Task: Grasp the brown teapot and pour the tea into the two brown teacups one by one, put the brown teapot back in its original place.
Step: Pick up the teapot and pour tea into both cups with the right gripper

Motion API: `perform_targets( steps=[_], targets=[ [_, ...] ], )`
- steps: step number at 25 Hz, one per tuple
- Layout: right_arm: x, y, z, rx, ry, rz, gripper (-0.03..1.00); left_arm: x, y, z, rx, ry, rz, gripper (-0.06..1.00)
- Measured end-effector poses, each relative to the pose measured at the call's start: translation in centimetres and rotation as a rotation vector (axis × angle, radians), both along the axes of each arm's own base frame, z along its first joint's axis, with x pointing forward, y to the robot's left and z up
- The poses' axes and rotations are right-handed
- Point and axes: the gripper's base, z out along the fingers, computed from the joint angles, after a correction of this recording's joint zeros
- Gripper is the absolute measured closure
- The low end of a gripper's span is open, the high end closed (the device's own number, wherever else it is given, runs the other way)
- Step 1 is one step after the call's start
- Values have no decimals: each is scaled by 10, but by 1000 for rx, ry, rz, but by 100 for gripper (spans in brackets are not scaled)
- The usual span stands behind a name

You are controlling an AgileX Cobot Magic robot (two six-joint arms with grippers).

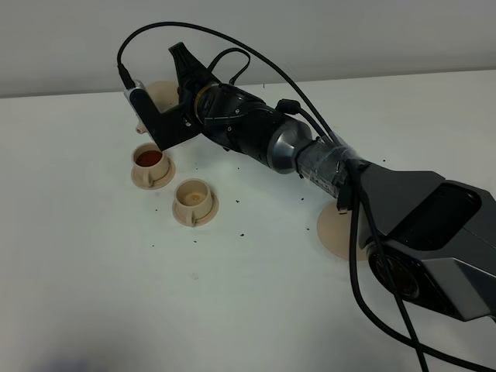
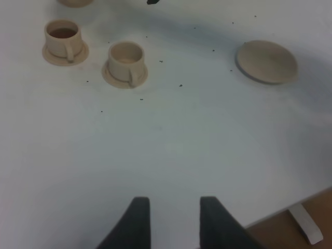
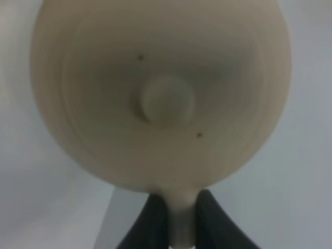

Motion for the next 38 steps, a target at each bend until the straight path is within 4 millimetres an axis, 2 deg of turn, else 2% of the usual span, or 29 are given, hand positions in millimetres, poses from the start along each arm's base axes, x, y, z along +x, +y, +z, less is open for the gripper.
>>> perform_targets(
  steps=[8,14,19,24,28,38],
  targets=[
    [1,-9,-1,55,110,-151,86,0,0,0,-1,0,1,69],
    [-2,-24,31,78,165,-275,86,0,0,0,-1,0,1,69],
    [-8,-28,38,101,261,-325,86,0,0,0,-1,0,1,69],
    [-13,-32,30,75,391,-333,86,0,0,0,-1,0,1,69],
    [-14,-42,35,28,491,-308,86,0,0,0,-1,0,1,69],
    [-22,-49,46,-112,561,-233,86,0,0,0,-1,0,1,69]
  ],
)
